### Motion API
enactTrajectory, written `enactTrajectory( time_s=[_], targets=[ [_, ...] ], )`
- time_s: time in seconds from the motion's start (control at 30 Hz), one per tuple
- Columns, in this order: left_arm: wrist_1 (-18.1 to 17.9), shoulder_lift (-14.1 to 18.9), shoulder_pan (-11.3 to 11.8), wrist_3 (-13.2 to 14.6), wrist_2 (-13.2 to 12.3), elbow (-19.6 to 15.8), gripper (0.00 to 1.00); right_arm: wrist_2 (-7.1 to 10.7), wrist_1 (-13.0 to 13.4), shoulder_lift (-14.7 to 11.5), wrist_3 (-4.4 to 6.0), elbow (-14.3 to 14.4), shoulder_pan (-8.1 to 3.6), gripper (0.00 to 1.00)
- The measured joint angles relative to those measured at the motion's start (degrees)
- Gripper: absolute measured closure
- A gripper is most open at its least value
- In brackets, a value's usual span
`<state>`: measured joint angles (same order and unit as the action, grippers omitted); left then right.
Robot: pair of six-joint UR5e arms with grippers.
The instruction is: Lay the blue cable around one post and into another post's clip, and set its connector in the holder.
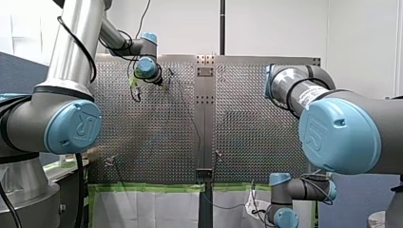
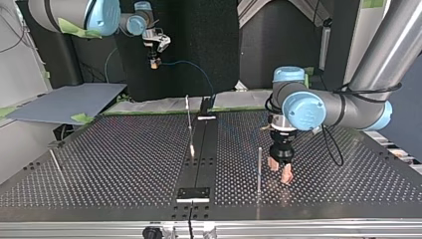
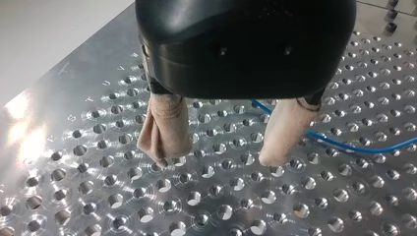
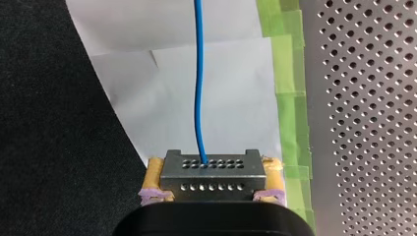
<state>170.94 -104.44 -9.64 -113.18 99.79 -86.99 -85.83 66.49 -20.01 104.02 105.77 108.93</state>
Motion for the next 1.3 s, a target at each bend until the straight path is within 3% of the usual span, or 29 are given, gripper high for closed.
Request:
enactTrajectory(
  time_s=[0.13,0.23,0.4,0.5,0.63,0.87,1.0,1.3],
  targets=[
    [0.0,0.0,0.0,0.0,0.0,0.0,0.0,1.29,-1.9,-1.9,0.79,-0.1,-0.37,1.0],
    [0.0,0.0,0.0,0.0,0.0,0.0,0.0,2.54,-2.7,-3.2,0.54,-0.2,-0.56,1.0],
    [0.0,0.0,0.0,0.0,0.0,0.0,0.0,4.69,-1.6,-5.4,0.0,-0.2,-0.82,1.0],
    [0.0,0.0,0.0,0.0,0.0,0.0,0.0,6.09,-0.6,-6.8,-0.67,-0.2,-0.99,1.0],
    [0.0,0.0,-0.1,0.0,0.0,0.0,0.0,8.39,1.1,-9.1,-2.47,0.1,-1.21,1.0],
    [0.2,0.0,-0.2,-0.4,0.0,0.0,0.0,11.81,3.5,-12.7,-3.37,0.8,-1.56,1.0],
    [0.2,0.0,-0.2,-0.4,0.0,0.0,0.0,12.5,4.8,-14.6,-3.62,2.0,-1.73,1.0],
    [0.2,0.0,-0.4,-0.4,0.1,0.0,0.0,12.74,5.1,-18.9,-2.63,3.4,-2.11,1.0]
  ],
)
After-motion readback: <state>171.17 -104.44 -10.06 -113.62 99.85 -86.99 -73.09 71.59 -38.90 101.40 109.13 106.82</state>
